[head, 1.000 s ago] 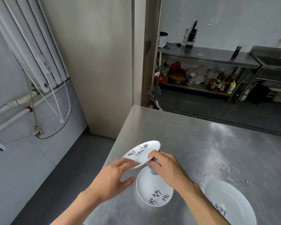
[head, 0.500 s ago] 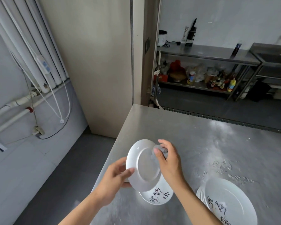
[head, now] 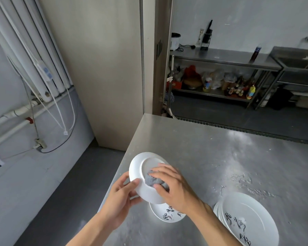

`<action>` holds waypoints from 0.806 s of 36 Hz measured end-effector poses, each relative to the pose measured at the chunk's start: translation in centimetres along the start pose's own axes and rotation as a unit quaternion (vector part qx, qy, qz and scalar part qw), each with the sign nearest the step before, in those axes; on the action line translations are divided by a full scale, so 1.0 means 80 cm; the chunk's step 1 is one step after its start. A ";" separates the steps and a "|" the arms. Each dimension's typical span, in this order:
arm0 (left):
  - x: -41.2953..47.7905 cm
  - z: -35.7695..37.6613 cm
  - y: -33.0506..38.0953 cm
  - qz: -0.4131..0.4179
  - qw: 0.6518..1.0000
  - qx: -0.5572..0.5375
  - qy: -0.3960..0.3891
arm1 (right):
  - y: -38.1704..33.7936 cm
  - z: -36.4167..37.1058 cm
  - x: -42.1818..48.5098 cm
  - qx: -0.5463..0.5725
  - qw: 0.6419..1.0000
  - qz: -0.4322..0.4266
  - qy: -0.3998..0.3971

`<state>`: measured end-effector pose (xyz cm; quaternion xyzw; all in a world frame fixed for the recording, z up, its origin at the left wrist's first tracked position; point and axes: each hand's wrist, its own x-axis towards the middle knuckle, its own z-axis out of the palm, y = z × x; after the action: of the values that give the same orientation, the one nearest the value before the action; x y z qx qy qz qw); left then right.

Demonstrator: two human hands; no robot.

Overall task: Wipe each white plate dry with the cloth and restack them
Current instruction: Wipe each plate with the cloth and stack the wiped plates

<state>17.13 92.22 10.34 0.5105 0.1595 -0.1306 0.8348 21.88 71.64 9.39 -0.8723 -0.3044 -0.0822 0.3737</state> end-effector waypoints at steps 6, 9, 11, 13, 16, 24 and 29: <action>-0.007 -0.011 0.005 0.001 1.000 0.003 0.008 | 0.017 -0.010 -0.001 -0.050 0.997 0.050 0.018; -0.011 -0.009 0.005 0.002 1.000 0.018 -0.006 | 0.012 -0.010 0.008 -0.057 0.995 0.075 0.031; -0.015 -0.007 0.005 0.006 0.999 0.030 -0.017 | 0.003 -0.008 0.016 -0.056 0.993 0.089 0.047; -0.017 -0.005 0.006 0.011 0.999 0.039 -0.024 | -0.008 -0.006 0.026 -0.051 0.992 0.097 0.062; -0.019 0.000 0.006 0.019 0.998 0.059 -0.030 | -0.027 -0.004 0.035 -0.035 0.993 0.093 0.057; -0.014 -0.009 0.012 0.051 0.998 0.031 0.014 | -0.044 -0.003 0.025 -0.042 0.996 0.008 -0.072; -0.014 -0.022 0.013 0.047 0.998 0.025 0.025 | -0.034 -0.005 0.013 -0.055 0.992 0.008 -0.117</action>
<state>16.25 94.31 10.89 0.5412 0.1529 -0.0825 0.8228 21.15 73.31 11.75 -0.8975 -0.3344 0.0068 0.2874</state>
